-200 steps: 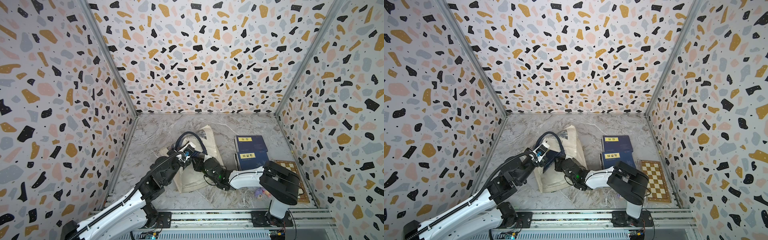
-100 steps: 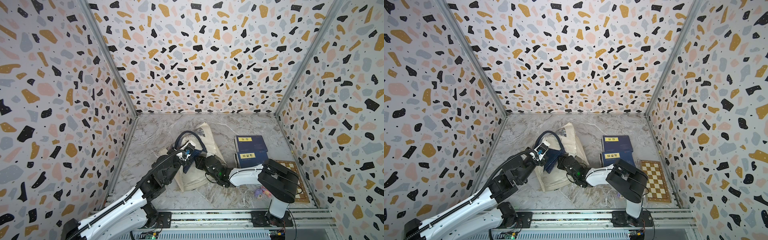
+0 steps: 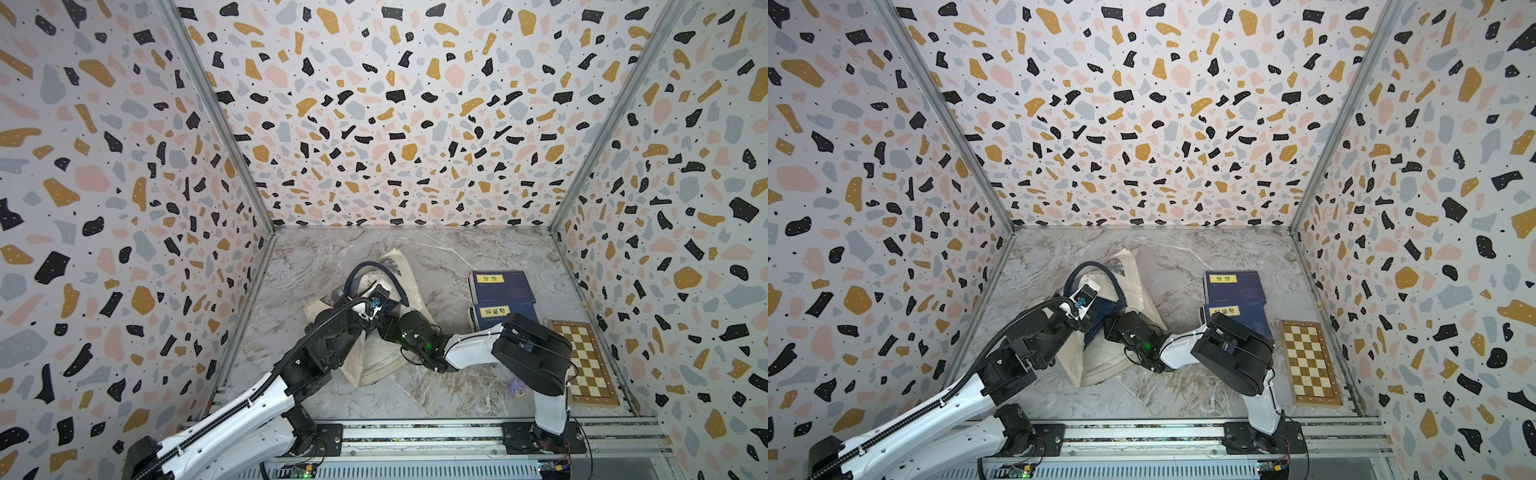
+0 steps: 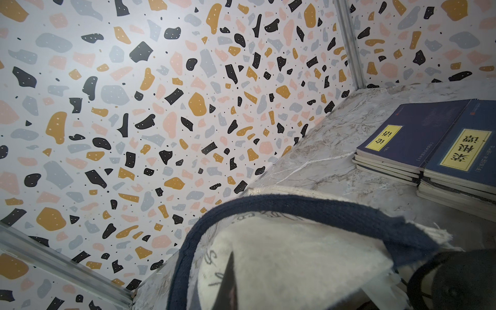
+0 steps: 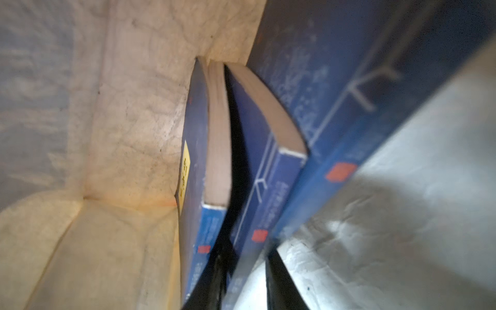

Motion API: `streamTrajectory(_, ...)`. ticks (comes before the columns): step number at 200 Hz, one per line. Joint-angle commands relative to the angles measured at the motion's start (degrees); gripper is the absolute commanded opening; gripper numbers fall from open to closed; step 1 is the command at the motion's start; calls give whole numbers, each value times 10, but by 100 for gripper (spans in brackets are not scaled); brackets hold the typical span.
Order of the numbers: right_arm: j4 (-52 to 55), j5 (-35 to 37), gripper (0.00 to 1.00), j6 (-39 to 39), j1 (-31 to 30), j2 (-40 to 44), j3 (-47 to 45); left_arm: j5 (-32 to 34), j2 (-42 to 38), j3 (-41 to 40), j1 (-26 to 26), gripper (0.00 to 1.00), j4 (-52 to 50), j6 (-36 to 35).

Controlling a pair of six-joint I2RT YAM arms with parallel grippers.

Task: Take out the books from the canvas bag
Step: Pick up the book from the canvas bag.

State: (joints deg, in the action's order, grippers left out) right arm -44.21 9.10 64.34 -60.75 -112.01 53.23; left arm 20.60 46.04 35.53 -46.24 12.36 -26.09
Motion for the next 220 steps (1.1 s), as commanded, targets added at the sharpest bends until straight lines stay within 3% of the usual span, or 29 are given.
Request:
streamTrajectory(1,-42,-32,31,4,-3,-4,36,-11,-9,34,-2,0,73,8)
streamTrajectory(48,-50,-44,44,2,-11,-14,53,-12,-9,35,0,0,73,10)
streamTrajectory(74,-61,-47,45,-3,-18,-19,62,-10,-9,35,1,0,73,12)
streamTrajectory(151,-56,-33,16,2,-28,7,42,5,-1,39,2,0,68,17)
streamTrajectory(220,53,-26,0,33,-35,109,-29,73,41,67,14,0,42,37)
